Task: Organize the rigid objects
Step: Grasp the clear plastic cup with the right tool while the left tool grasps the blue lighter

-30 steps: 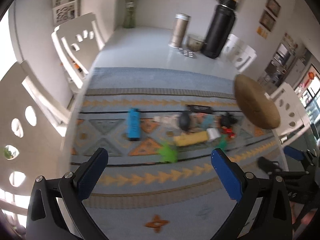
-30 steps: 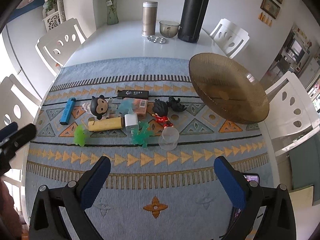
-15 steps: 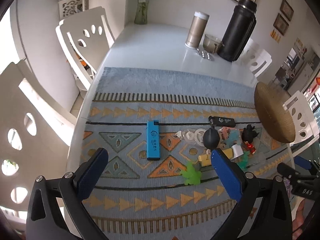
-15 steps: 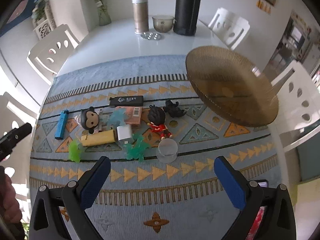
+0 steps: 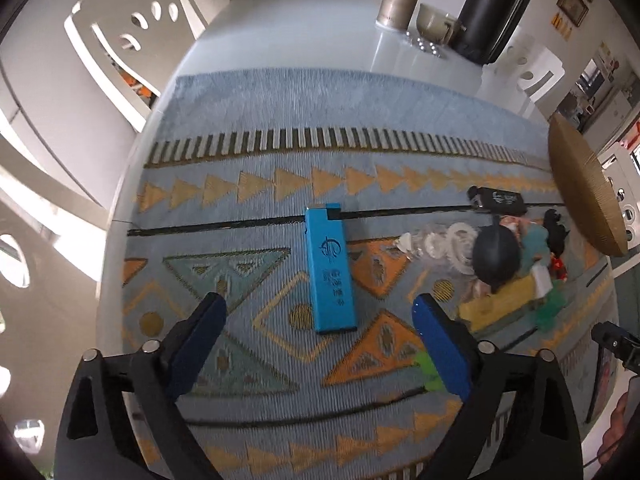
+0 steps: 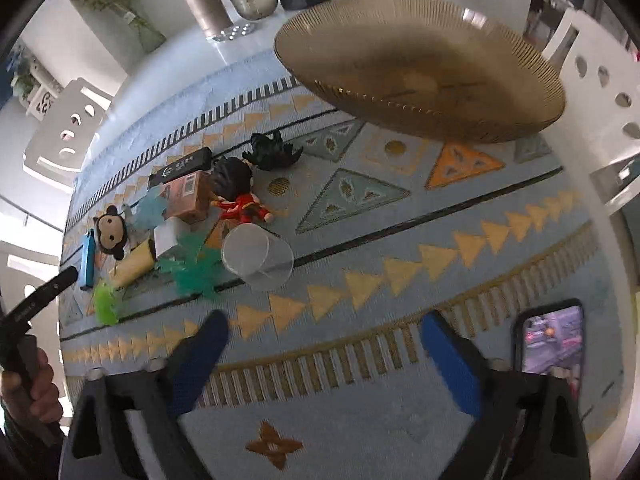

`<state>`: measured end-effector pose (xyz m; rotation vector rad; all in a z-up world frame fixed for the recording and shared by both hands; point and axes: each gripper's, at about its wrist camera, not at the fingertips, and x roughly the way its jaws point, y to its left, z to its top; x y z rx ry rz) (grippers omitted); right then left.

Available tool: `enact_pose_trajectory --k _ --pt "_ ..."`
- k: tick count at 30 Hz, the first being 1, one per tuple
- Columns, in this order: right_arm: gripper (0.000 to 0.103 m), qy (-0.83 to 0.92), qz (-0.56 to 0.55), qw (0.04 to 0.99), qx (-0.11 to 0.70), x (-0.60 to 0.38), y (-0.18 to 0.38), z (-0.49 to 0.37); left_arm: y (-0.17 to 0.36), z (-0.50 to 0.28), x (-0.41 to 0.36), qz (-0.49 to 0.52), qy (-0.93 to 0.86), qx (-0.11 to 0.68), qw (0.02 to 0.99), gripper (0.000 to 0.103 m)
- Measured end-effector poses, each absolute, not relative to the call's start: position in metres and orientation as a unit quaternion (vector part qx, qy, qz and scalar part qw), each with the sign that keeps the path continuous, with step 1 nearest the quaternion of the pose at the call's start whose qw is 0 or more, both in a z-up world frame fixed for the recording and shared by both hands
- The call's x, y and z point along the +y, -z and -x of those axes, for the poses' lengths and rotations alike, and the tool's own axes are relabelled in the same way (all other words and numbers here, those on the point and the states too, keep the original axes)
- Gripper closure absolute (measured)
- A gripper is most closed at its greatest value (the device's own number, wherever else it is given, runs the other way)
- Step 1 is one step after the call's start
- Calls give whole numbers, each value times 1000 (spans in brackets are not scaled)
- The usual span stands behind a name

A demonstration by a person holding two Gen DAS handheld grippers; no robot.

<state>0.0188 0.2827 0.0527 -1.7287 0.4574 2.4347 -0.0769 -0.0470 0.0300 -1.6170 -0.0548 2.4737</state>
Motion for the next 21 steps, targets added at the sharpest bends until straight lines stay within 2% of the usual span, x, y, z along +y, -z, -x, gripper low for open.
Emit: enact_pose_trajectory --k 5,6,7,10,11,12,14,16,17,21 --pt "13 -817 567 41 97 260 -57 10 -19 88 -43 553 -827 -20 99 14" --pt "15 -819 566 38 87 254 -57 16 -17 89 -42 555 -826 -18 99 17" --pt "19 -820 566 37 81 252 -55 18 -14 90 -40 557 -824 -16 98 21" --pt "33 -812 578 29 67 244 -44 27 -13 94 -37 552 -830 3 87 23" --pt "36 -811 581 28 61 241 -42 29 -14 95 -34 549 -832 11 81 26" --pt "39 -812 581 28 53 237 -40 31 -14 97 -33 548 -832 16 79 35" --pt "55 -813 580 28 41 232 -37 35 -15 99 -28 544 -835 41 70 47" --pt "66 -811 583 31 35 231 -32 36 -17 101 -22 543 -835 48 78 71" --pt "66 -810 584 33 36 232 -31 37 -19 102 -21 542 -835 51 78 80" --pt "66 -820 571 31 41 229 -36 31 -20 101 -22 542 -835 52 82 82"
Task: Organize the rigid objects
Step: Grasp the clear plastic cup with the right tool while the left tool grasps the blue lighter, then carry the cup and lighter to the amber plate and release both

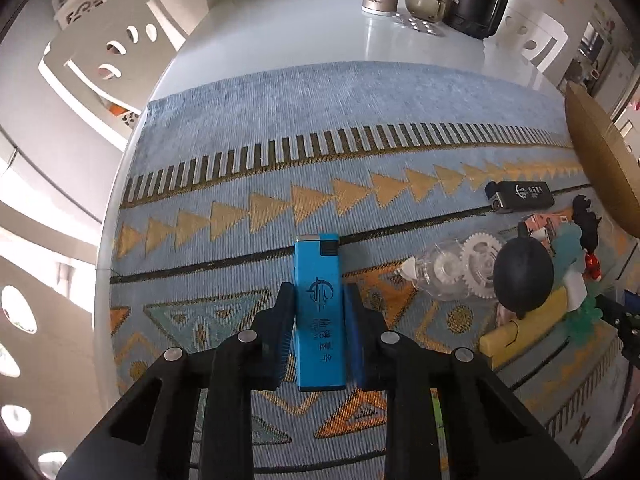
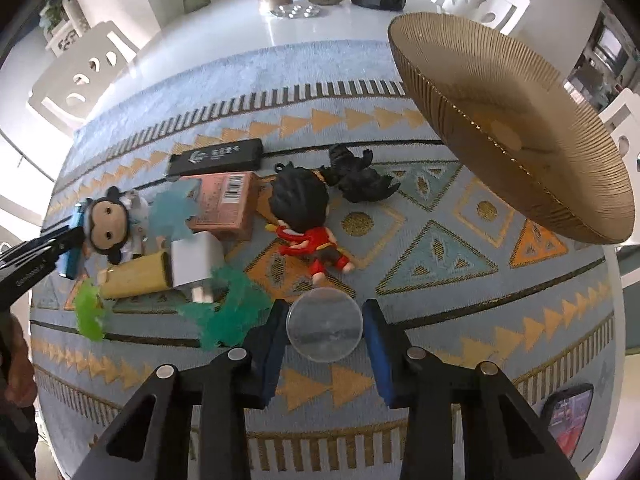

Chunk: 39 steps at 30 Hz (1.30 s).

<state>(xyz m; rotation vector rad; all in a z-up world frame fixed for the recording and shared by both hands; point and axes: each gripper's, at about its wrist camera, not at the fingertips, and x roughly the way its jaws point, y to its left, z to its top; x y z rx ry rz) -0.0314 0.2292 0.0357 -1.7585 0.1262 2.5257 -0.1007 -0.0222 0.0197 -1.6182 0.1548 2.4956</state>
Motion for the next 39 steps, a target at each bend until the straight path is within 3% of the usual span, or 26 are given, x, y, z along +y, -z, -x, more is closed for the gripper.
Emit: enact_pose_trajectory --k 6,13,26,32,39 --pt "66 -830 555 31 52 234 -48 7 -39 78 -23 522 -847 51 82 82" --pt "66 -852 520 24 56 233 -82 -16 -99 54 -4 466 -879 46 91 82" --pt "66 -923 381 38 27 286 -222 -19 -229 37 104 326 -926 25 187 82" --pt "66 -921 379 72 60 367 -230 0 -221 53 187 334 -912 30 236 82" --pt "66 -871 471 51 128 442 -163 42 -160 81 271 413 -867 17 280 82"
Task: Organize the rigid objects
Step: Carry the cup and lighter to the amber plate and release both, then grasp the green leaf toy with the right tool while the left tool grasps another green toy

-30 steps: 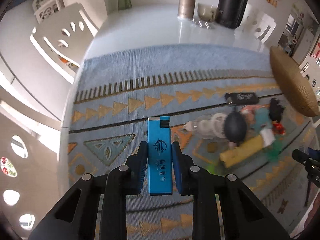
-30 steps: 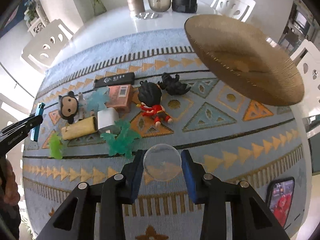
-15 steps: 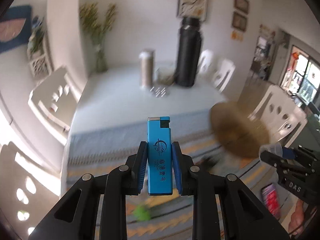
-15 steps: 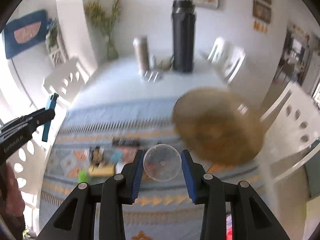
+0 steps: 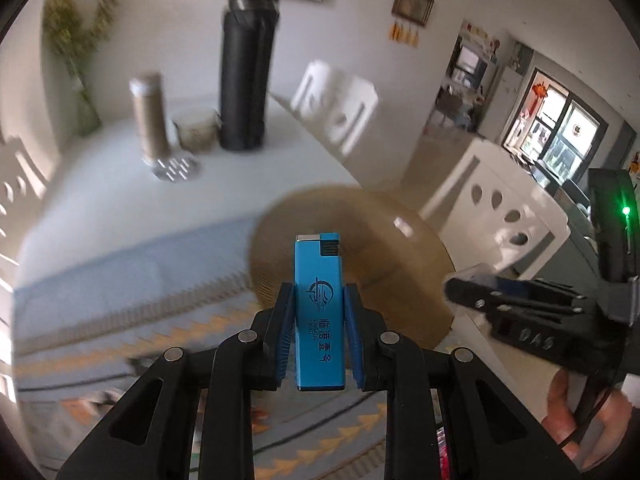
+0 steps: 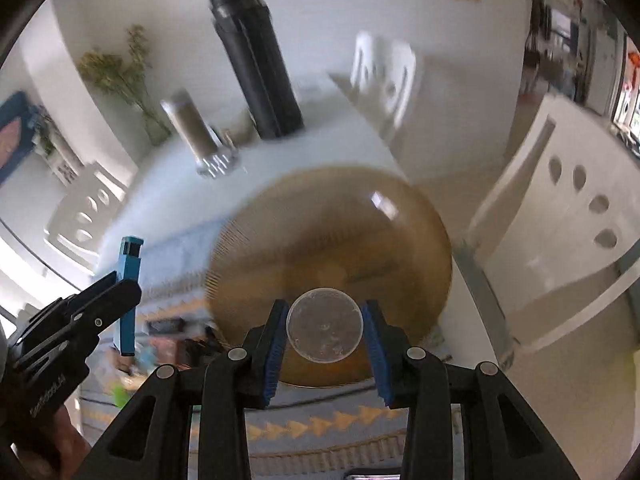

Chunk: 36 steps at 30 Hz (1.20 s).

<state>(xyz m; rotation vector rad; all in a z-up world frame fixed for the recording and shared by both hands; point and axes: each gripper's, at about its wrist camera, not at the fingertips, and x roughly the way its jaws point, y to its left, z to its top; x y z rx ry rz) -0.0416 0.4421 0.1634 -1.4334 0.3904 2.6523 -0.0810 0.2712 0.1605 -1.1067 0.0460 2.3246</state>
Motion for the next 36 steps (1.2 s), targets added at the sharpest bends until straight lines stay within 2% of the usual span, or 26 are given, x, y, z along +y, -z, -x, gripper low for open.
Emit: enact_pose_trajectory --k 8,20,22,23,25,30,36 --pt "66 -834 538 22 120 462 -108 62 -112 87 310 464 -841 10 277 82" --pt "66 -822 560 -4 99 460 -92 63 -95 86 318 479 -838 28 259 80" --pt "63 -821 562 -4 104 460 -92 62 -97 88 313 478 -839 18 258 66" --pt "51 -820 563 0 103 460 -92 62 -98 88 310 478 -839 13 258 66" --pt "44 -824 558 5 101 461 -96 60 -104 88 303 481 -837 8 259 66" --pt "43 -842 527 38 115 469 -123 44 -136 75 260 451 -857 6 249 66" --pt "43 -862 487 62 131 473 -163 29 -184 59 182 406 -890 -17 209 59"
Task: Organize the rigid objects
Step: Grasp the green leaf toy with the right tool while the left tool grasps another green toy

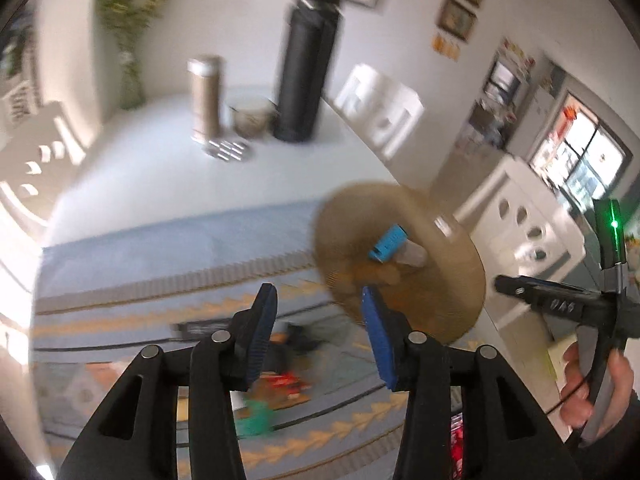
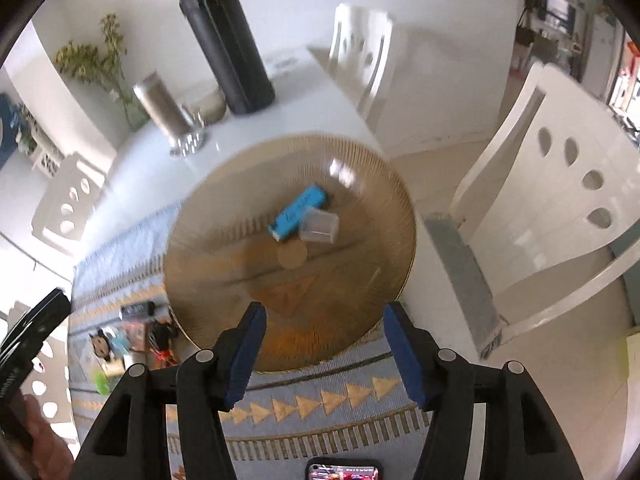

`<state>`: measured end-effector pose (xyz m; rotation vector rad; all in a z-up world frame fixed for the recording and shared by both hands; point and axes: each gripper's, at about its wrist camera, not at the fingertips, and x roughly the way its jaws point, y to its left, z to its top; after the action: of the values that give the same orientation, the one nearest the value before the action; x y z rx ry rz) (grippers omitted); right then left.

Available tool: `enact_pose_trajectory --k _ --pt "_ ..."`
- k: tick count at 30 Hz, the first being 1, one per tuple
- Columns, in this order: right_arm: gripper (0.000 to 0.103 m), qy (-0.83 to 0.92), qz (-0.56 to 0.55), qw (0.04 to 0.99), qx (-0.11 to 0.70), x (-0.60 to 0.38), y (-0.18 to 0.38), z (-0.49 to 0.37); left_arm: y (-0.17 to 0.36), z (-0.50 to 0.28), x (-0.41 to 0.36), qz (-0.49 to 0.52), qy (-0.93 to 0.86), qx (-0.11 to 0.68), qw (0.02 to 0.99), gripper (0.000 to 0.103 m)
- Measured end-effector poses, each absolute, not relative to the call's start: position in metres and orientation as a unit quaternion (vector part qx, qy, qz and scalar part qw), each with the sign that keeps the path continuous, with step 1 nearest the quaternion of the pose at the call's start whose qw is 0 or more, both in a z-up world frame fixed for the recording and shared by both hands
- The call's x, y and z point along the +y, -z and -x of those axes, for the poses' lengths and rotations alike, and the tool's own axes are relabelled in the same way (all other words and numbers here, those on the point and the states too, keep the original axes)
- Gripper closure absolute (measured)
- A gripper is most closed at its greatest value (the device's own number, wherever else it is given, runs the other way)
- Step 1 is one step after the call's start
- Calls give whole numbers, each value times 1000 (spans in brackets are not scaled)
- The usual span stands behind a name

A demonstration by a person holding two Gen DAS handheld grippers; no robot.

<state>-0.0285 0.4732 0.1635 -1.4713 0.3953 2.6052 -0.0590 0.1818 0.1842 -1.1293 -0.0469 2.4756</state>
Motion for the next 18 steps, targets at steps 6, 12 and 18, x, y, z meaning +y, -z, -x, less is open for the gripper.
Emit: enact_pose_trajectory --k 6,12,18 --pt "43 -898 419 56 125 442 -230 23 -237 35 86 341 -929 -32 143 33" --pt "43 -918 375 15 129 385 -264 18 -264 18 16 310 -943 -45 114 32" --pt "41 -913 382 -40 133 307 -251 18 -250 7 -38 326 -939 -57 90 31"
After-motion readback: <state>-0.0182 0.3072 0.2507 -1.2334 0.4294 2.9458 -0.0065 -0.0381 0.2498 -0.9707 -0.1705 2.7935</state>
